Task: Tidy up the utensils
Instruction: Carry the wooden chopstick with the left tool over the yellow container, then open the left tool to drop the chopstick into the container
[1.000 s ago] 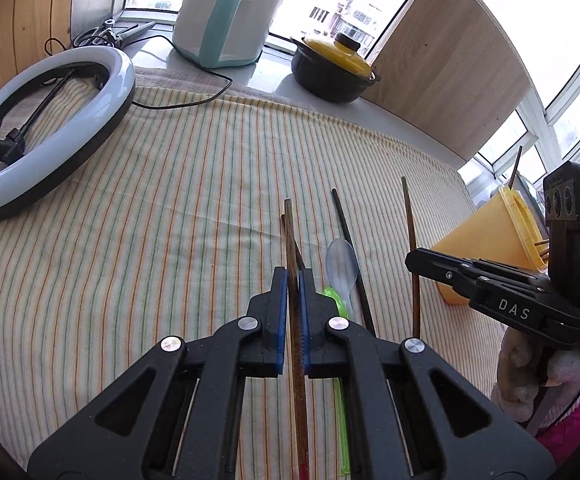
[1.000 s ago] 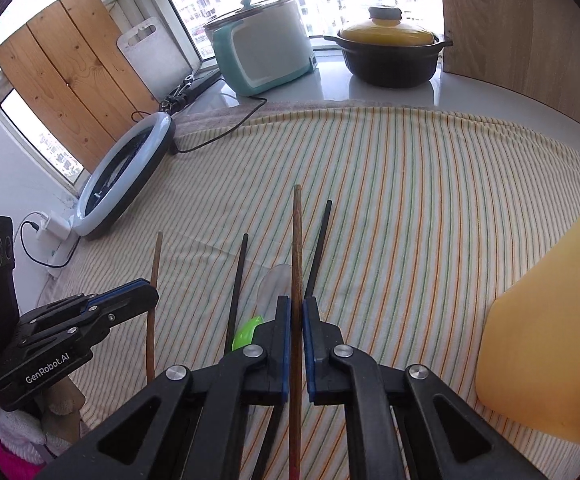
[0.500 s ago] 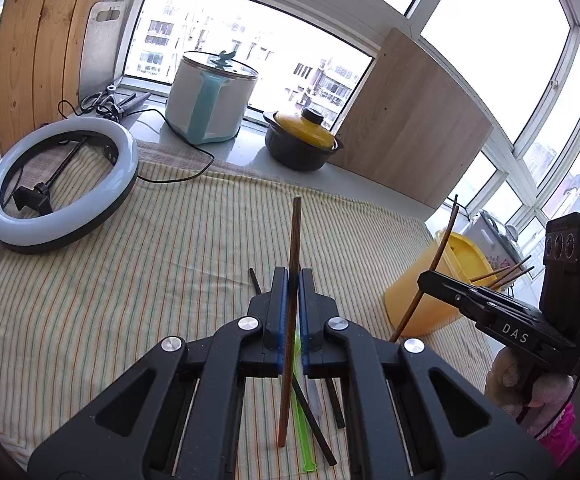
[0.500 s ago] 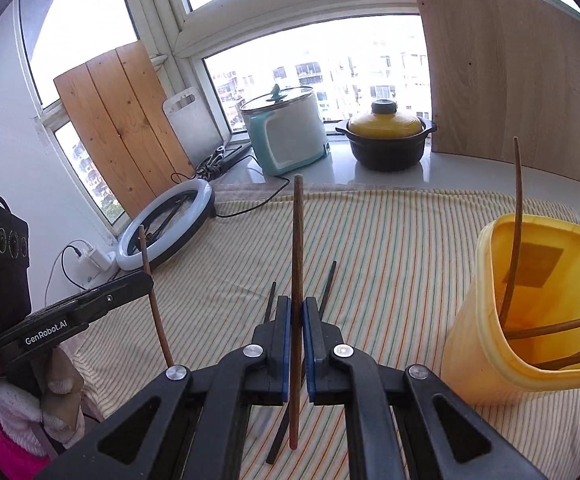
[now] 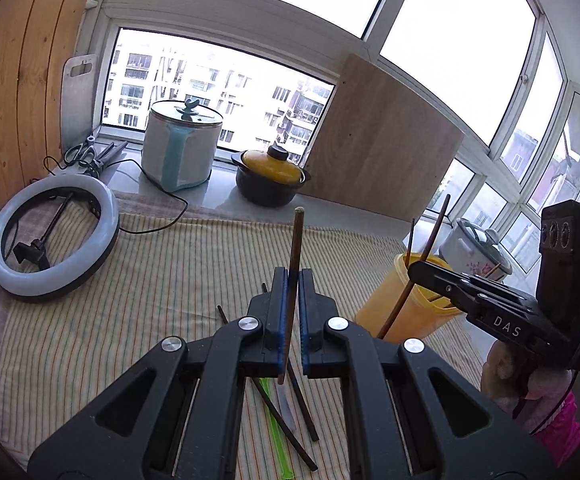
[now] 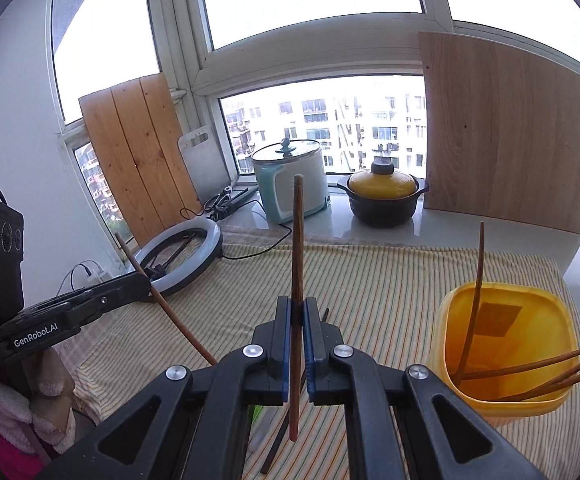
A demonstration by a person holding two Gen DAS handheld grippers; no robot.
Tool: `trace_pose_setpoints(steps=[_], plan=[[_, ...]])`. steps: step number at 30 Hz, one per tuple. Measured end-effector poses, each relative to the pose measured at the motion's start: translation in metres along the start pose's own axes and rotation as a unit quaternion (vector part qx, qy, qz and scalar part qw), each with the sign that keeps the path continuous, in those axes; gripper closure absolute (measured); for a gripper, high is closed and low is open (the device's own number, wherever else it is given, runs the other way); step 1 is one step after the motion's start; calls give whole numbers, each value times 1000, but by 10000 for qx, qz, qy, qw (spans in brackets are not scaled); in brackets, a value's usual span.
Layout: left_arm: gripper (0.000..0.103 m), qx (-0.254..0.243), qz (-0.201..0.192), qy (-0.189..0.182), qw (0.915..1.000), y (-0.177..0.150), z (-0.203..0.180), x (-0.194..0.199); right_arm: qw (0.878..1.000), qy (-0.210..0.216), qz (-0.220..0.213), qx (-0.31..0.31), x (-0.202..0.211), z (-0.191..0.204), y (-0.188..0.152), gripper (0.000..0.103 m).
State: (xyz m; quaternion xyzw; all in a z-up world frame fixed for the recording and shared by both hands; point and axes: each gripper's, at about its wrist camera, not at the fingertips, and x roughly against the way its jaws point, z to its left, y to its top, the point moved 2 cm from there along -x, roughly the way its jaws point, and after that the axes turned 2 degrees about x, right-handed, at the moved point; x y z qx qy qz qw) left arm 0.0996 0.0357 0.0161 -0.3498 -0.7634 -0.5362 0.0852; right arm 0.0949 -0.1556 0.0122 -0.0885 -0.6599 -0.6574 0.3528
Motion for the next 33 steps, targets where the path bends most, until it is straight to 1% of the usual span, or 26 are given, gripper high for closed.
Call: trace_pose_setpoints(steps=[4,11,16,23,33], plan=[[100,-56,-73,-92,9999,10,-8,3,9999,70,-135,-76,16,-7,12,100],[100,-229,-241,-248,9991,30,-31,8,9988,31,-437,-231,49,-27,34,100],[100,-390,-322,-391,9980,42,-53,7,9972,-183,-656,-301,70,-46,44,100],[100,-447,-336,-657,9963,54,-79,-3,9938,-505,-857,-498,95,-79,49,100],[100,-586,-359,-930,9933,69,-120,-20,9889,-937,-952,-653,107,-117,50,100]])
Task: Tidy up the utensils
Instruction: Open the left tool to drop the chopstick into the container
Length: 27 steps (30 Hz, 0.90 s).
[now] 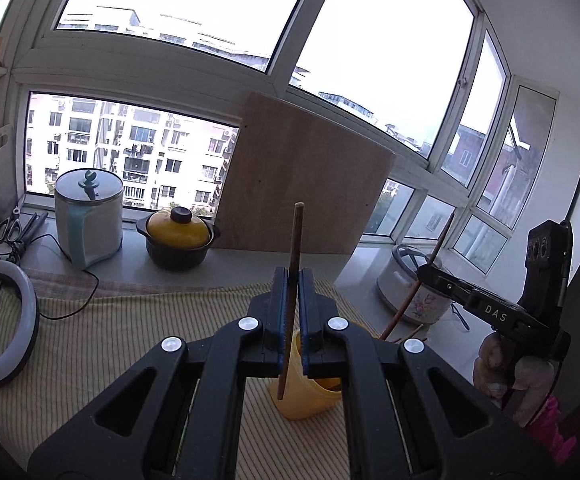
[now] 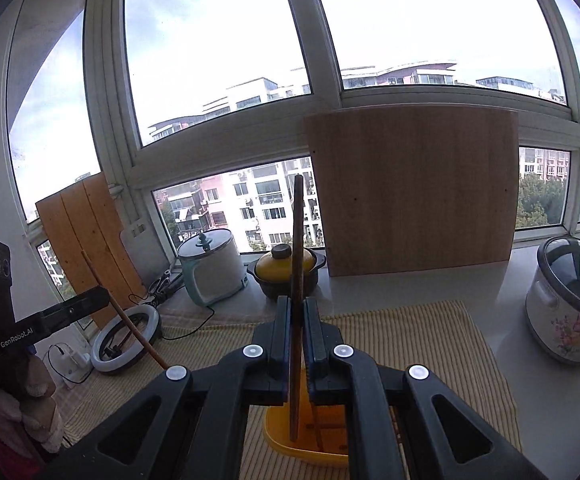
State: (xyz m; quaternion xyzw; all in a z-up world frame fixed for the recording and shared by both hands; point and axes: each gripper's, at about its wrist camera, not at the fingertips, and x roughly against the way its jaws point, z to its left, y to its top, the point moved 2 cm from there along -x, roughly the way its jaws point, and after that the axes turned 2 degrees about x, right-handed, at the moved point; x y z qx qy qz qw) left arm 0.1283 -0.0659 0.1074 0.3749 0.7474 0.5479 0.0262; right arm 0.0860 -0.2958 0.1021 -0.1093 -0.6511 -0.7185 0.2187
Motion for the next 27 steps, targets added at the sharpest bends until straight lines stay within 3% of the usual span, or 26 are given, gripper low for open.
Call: trace_pose_setpoints(steps=[16,27], plan=[[100,-37,87,-243,9997,9,-39,-37,9983,-417,333,-219,-33,-45,-16,100],[100,7,662,-245,9975,-16,-40,-74,9964,-478,644,-268,-52,-53,-36,99]])
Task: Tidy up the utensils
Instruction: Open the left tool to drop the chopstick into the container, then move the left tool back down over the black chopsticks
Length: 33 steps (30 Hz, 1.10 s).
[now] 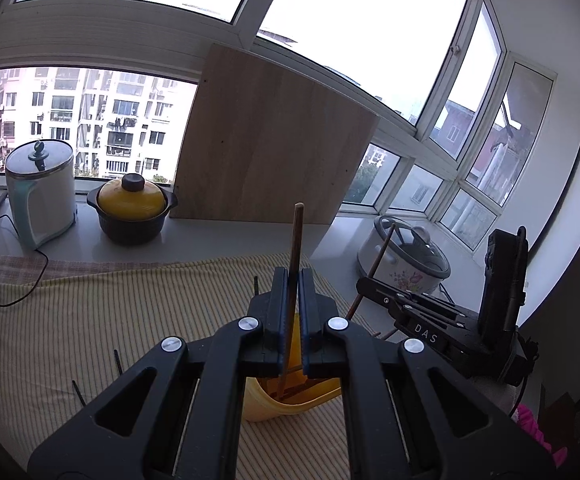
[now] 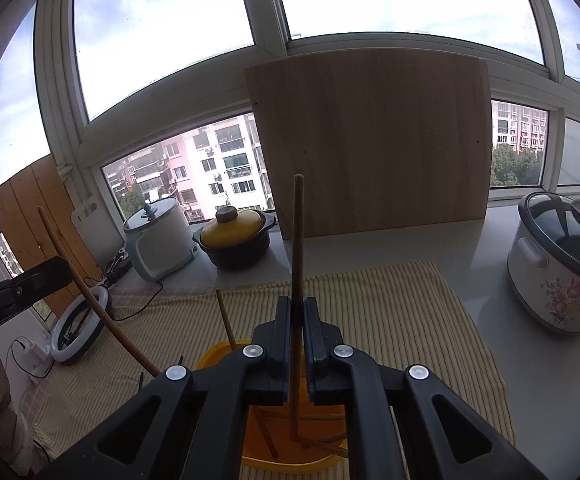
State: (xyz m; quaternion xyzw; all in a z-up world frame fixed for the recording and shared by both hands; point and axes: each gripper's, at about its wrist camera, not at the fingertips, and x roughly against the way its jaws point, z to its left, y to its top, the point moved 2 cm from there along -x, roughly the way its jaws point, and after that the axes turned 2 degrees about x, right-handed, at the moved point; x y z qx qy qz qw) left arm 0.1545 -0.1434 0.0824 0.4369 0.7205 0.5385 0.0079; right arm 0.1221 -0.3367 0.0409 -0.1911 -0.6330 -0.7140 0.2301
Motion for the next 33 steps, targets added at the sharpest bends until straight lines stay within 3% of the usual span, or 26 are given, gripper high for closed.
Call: trace_pose_setpoints(steps=[10,13,14,15,16,18,21,25,33], plan=[[100,59,372,-17,9993,-21,8,-18,9999,-15,169,-15,-6,2,-11,99],[100,63,447,-18,9990,-26,11,-20,9998,-6,178,-28,-5,3,-10,89],[100,49,472,-5,9989,-27,12,-20,9998,-12,171,-33,-5,3,-11,80],[93,41,492,5,9988,-28,13,-21,9999,-25,146,-30,-4,4,-10,73],[77,41,499,10,9987,-28,14,-21,9999,-46,126,-27,-3,4,-11,73],[68,40,455,32,9989,-30,16,-19,9999,-64,112,-45,-2,5,-11,70],[68,93,449,43,9989,-31,23,-16,9999,-74,88,-45,-1,5,-12,55],[68,125,430,139,9989,-35,34,-9,9999,-118,67,23,1,9,-14,50],[66,277,420,465,9977,-44,68,9,9995,-120,-57,276,10,29,-16,23]])
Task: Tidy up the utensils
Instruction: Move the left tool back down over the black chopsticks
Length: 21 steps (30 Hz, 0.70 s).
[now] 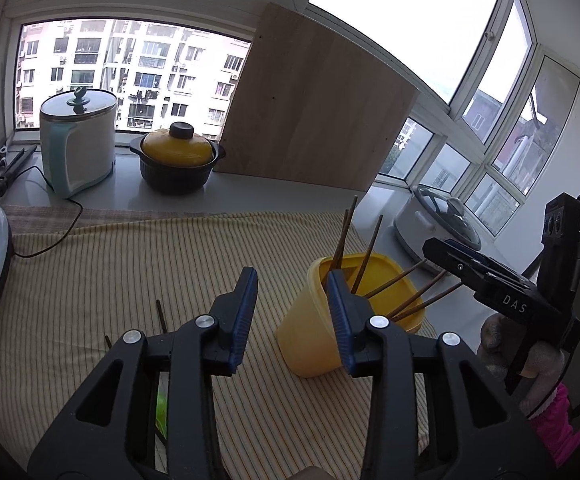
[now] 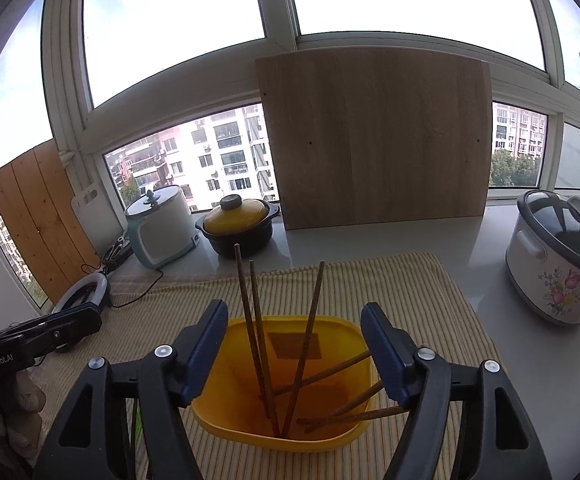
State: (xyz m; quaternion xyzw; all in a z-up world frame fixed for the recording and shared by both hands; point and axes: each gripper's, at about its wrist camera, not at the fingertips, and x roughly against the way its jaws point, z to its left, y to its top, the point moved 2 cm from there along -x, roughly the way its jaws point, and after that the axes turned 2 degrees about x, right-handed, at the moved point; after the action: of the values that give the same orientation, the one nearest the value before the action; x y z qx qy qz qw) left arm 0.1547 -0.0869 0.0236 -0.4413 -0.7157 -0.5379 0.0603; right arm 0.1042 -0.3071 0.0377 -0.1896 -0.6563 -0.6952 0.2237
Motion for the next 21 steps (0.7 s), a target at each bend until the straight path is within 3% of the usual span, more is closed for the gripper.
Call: trace_pose_setpoints(steps=[3,5,15,21], plan=[[65,48,5,167,9998,-3,18,7,9998,49,-65,165,6,14,-1,13],[65,94,26,296,9995,-7,31,11,9995,158,-91,243,9,24,-1,12],[65,538,265,916,9940,-34,108,26,9941,867,-6,650,17,88,-12,12],[65,778,571,975,9905,-55,137,17,9881,1219,347,867,-3,128,-27,16]])
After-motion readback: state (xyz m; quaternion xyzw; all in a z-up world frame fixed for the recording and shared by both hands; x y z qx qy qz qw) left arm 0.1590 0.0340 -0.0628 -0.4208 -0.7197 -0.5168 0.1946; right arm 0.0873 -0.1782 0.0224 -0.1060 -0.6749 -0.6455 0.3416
